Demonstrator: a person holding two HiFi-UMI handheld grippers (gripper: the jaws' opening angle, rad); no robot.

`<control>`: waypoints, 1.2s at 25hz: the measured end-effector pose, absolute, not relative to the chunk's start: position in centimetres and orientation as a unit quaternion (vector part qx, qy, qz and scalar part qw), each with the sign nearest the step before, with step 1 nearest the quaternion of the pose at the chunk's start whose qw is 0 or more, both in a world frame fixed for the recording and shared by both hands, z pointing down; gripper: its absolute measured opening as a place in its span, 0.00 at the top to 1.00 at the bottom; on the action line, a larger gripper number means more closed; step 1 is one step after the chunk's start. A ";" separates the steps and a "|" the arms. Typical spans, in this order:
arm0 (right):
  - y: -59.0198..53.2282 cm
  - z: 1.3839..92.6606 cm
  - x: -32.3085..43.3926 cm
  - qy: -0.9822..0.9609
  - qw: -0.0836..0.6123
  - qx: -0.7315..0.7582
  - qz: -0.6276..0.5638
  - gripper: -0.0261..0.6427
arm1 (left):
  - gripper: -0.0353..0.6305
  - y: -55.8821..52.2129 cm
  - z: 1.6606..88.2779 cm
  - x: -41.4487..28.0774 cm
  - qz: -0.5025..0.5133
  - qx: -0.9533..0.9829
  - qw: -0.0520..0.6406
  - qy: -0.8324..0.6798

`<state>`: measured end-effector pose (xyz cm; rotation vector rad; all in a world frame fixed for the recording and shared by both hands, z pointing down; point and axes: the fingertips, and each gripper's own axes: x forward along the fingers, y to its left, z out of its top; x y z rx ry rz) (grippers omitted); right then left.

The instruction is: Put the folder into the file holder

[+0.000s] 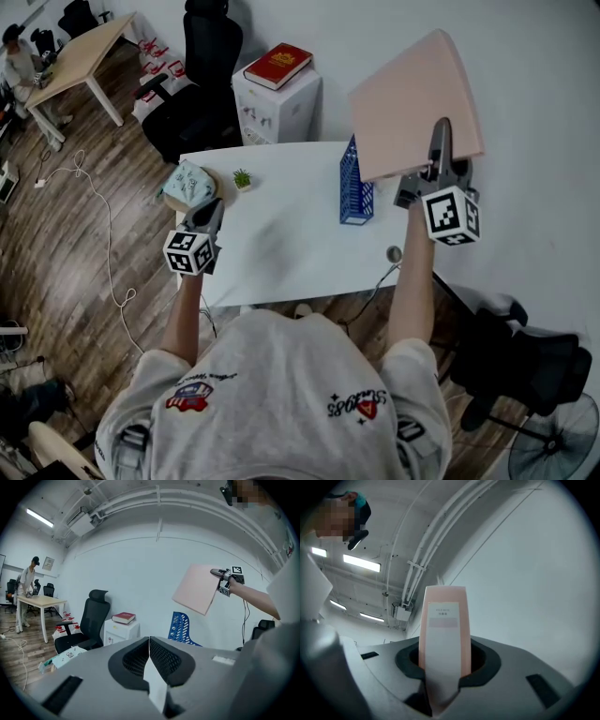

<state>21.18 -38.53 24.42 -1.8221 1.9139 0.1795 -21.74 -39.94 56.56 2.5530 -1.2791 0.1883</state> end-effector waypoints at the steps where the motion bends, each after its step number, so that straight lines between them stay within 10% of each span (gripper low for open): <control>1: -38.1 24.2 21.8 0.695 0.243 -0.673 0.073 0.75 | 0.94 -39.8 56.6 -21.5 0.066 0.885 0.139 -0.440; 30: -40.6 36.8 23.9 0.663 0.125 -0.730 0.112 0.73 | 0.94 -37.3 57.4 -23.8 0.101 0.866 0.140 -0.469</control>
